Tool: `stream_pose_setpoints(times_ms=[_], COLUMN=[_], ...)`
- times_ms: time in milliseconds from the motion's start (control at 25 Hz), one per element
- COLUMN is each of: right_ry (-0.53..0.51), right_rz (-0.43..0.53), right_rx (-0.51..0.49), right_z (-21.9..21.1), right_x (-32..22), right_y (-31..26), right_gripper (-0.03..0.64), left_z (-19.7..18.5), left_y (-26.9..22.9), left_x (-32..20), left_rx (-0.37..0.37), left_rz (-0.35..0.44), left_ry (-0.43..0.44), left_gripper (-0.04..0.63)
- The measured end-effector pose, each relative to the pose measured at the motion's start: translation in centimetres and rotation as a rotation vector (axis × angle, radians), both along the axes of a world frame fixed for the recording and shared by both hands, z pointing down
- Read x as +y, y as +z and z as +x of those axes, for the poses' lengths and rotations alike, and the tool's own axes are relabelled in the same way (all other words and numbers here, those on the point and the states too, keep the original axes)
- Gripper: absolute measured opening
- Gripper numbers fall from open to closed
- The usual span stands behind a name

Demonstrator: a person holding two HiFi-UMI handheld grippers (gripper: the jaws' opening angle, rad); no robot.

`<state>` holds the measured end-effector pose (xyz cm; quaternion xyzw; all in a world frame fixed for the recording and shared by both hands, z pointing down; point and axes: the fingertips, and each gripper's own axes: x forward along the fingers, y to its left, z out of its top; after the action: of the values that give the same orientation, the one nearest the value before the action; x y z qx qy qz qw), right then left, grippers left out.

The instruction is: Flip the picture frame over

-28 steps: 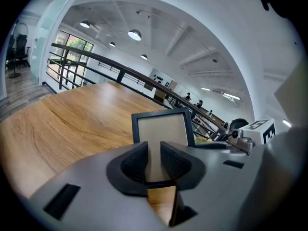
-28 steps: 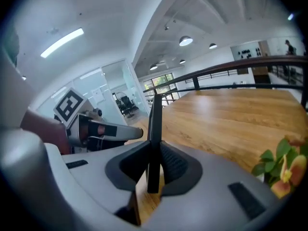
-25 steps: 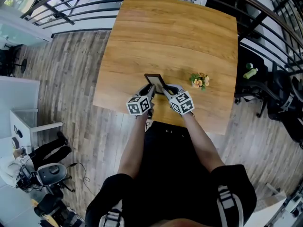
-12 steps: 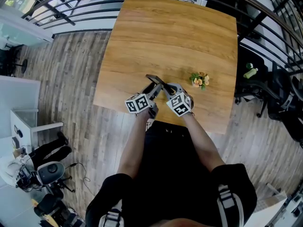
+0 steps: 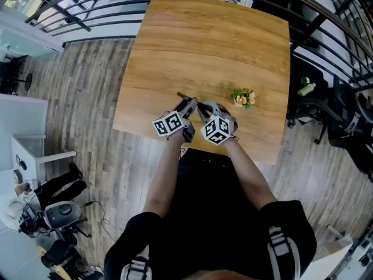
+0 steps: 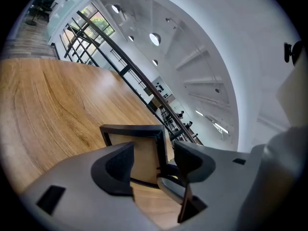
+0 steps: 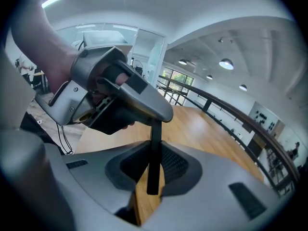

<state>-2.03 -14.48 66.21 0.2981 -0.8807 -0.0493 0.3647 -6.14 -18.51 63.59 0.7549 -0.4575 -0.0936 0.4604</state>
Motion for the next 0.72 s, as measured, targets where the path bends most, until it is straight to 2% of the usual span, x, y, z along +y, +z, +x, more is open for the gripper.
stream_pose_setpoints(times_ms=[120,320,560,720], right_ry=[-0.043,-0.089,-0.134,-0.129], right_rz=[0.076,0.152,0.19,0.193], right_rx=[0.066,0.123,0.162,0.151], right_z=[-0.28,-0.68,-0.65,-0.77], right_x=[-0.15,-0.15,0.0,0.23], right_y=[-0.42,-0.92,-0.82,-0.91], right_gripper=[0.071,0.074,0.077,0.081], left_z=[0.16,-0.51,-0.7,-0.71], left_y=[-0.27,-0.12,0.26,-0.01], left_x=[-0.4,-0.81,-0.69,-0.54], left_rx=[0.042,0.049,0.09,0.106], left_rz=[-0.013,-0.036,-0.063,-0.059], left_ry=[-0.021,-0.039,-0.062,-0.069], left_gripper=[0.262,0.251,0.225,0.201])
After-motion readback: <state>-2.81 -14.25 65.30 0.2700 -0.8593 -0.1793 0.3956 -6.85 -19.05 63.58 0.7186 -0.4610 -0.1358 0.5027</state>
